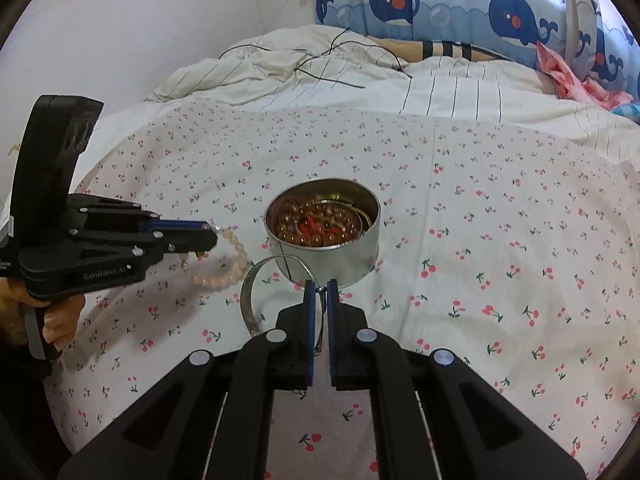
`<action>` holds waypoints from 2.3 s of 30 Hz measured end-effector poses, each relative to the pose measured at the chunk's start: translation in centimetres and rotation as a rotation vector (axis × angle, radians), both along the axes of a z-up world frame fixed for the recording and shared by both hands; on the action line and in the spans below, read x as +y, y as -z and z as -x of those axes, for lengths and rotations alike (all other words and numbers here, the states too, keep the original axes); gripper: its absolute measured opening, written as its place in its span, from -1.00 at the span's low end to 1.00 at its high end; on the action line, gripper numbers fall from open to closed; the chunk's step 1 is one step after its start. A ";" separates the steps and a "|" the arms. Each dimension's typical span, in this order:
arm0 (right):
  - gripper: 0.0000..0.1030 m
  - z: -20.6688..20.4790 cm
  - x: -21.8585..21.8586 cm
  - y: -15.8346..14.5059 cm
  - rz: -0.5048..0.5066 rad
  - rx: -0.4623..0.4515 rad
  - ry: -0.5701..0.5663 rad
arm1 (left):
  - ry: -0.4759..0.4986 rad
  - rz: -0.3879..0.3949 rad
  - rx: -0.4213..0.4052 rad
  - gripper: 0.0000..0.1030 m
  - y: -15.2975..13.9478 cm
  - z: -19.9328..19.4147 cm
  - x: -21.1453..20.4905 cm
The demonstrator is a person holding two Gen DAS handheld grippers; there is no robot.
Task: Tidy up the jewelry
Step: 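Carry the pearl bracelet and silver bangle over the silver tin, then lower both bracelets into the tin and open both grippers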
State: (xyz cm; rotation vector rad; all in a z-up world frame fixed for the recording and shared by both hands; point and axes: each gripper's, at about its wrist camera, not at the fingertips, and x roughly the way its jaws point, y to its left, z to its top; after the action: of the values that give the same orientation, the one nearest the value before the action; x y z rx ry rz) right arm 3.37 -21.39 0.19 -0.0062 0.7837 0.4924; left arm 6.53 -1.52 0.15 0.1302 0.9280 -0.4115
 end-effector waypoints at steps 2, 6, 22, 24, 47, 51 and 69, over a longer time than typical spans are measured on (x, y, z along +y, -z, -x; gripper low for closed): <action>-0.88 0.1 0.2 -0.4 -0.002 -0.016 0.000 | 0.012 -0.013 -0.006 -0.87 -0.1 0.1 -0.4; -0.88 0.3 0.4 -1.3 0.002 -0.055 0.005 | 0.018 -0.035 -0.018 -0.87 -0.4 0.0 -1.2; -0.88 -0.6 -0.5 -2.9 -0.051 -0.100 0.035 | 0.029 -0.070 -0.110 -0.87 -3.7 -1.1 -2.9; -0.88 -1.0 -0.6 -3.1 -0.060 -0.107 0.044 | 0.032 -0.072 -0.122 -0.87 -4.0 -1.3 -3.2; -0.88 -4.2 -1.5 -3.2 -0.076 -0.089 0.120 | -0.015 0.184 -0.030 -0.86 -2.7 -6.1 -2.2; -0.88 -4.6 -1.4 -2.6 -0.069 -0.068 0.123 | -0.034 0.199 0.061 -0.84 0.0 -8.1 -1.9; -0.88 -8.7 1.4 -1.1 -0.015 -0.008 0.132 | -0.111 0.285 0.067 0.00 -1.3 -9.2 2.0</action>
State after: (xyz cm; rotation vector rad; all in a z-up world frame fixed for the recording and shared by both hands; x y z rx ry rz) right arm 12.11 -19.99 1.30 0.0575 0.7671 0.3730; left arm 15.69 0.50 1.44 -0.1956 0.9286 -0.4429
